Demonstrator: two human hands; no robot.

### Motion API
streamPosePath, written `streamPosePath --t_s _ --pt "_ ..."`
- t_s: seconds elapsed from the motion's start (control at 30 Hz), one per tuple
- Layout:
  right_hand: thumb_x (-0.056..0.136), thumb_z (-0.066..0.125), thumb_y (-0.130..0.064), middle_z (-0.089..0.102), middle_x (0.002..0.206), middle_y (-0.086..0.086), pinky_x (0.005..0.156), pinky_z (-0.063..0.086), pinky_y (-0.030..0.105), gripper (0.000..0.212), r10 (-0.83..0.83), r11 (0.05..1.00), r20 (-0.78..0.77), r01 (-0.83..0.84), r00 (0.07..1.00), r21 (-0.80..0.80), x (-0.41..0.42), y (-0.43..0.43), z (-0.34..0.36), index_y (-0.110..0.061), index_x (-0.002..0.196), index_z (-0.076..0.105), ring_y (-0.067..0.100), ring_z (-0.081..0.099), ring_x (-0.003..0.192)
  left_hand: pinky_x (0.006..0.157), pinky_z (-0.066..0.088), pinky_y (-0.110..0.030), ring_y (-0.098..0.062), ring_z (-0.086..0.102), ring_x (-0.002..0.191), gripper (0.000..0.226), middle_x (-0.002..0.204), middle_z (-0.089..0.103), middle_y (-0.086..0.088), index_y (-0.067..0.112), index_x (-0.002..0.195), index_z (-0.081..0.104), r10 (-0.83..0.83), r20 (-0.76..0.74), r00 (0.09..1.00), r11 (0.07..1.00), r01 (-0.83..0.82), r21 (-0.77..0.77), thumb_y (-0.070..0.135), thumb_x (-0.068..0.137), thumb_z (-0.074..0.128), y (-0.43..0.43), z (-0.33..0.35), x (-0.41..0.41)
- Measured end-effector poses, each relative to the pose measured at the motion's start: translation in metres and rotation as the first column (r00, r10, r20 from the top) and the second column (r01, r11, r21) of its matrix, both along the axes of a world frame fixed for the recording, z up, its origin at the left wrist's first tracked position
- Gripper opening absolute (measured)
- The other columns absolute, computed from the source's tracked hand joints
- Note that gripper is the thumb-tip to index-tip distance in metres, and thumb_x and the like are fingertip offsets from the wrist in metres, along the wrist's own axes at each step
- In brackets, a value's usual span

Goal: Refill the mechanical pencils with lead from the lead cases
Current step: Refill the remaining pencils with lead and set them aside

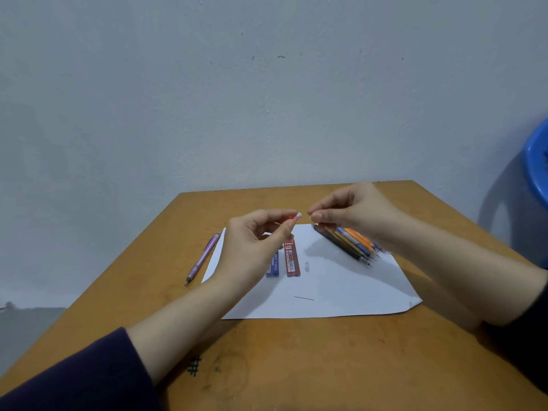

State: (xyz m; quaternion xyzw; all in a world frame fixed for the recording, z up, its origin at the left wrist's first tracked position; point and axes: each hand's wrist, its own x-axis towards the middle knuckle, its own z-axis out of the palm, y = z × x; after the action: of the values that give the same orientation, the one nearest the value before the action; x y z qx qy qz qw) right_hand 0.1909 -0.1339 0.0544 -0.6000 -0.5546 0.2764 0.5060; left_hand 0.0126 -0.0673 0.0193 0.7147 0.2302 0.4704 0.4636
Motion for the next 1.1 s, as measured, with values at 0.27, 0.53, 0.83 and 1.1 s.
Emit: streamPosePath --t_s 0.27,0.53,0.83,1.1 --pt "0.068 0.068 -0.012 0.071 0.082 0.016 0.058 0.053 0.023 0.02 0.103 0.991 -0.407 -0.127 0.907 -0.033 -0.007 -0.001 -0.003 -0.004 0.086 0.067 0.023 0.068 0.068 0.068 0.055 -0.019 -0.012 0.071 0.075 0.015 0.083 0.075 0.004 0.024 0.089 0.073 -0.058 0.02 0.998 0.998 0.058 -0.008 0.012 0.081 0.071 -0.005 0.002 0.0" --pt "0.073 0.066 -0.009 0.072 0.079 0.013 0.059 0.055 0.021 0.014 0.114 0.992 -0.429 -0.128 0.896 -0.005 -0.011 -0.001 -0.006 -0.004 0.086 0.067 0.021 0.07 0.068 0.065 0.053 -0.016 -0.007 0.07 0.076 0.016 0.083 0.074 0.008 0.025 0.091 0.072 -0.032 0.003 0.999 0.999 0.032 0.028 0.012 0.083 0.069 -0.005 0.002 -0.001" --pt "0.083 0.062 0.003 0.072 0.076 0.014 0.062 0.054 0.022 0.007 0.104 0.993 -0.31 -0.084 0.945 0.08 -0.015 -0.001 -0.008 -0.003 0.082 0.065 0.022 0.07 0.071 0.066 0.06 -0.033 -0.013 0.07 0.078 0.014 0.082 0.074 0.005 0.022 0.093 0.074 0.029 -0.015 0.999 0.997 -0.028 0.076 0.022 0.08 0.073 -0.002 -0.002 -0.002" --pt "0.067 0.072 -0.009 0.071 0.083 0.022 0.068 0.055 0.026 0.017 0.103 0.99 -0.216 -0.078 0.971 0.119 -0.015 0.0 -0.011 0.0 0.081 0.069 0.023 0.07 0.076 0.06 0.059 -0.032 -0.011 0.069 0.079 0.018 0.085 0.072 0.011 0.029 0.091 0.073 0.007 -0.013 1.0 0.979 -0.004 0.205 0.033 0.074 0.069 -0.003 -0.003 -0.004"
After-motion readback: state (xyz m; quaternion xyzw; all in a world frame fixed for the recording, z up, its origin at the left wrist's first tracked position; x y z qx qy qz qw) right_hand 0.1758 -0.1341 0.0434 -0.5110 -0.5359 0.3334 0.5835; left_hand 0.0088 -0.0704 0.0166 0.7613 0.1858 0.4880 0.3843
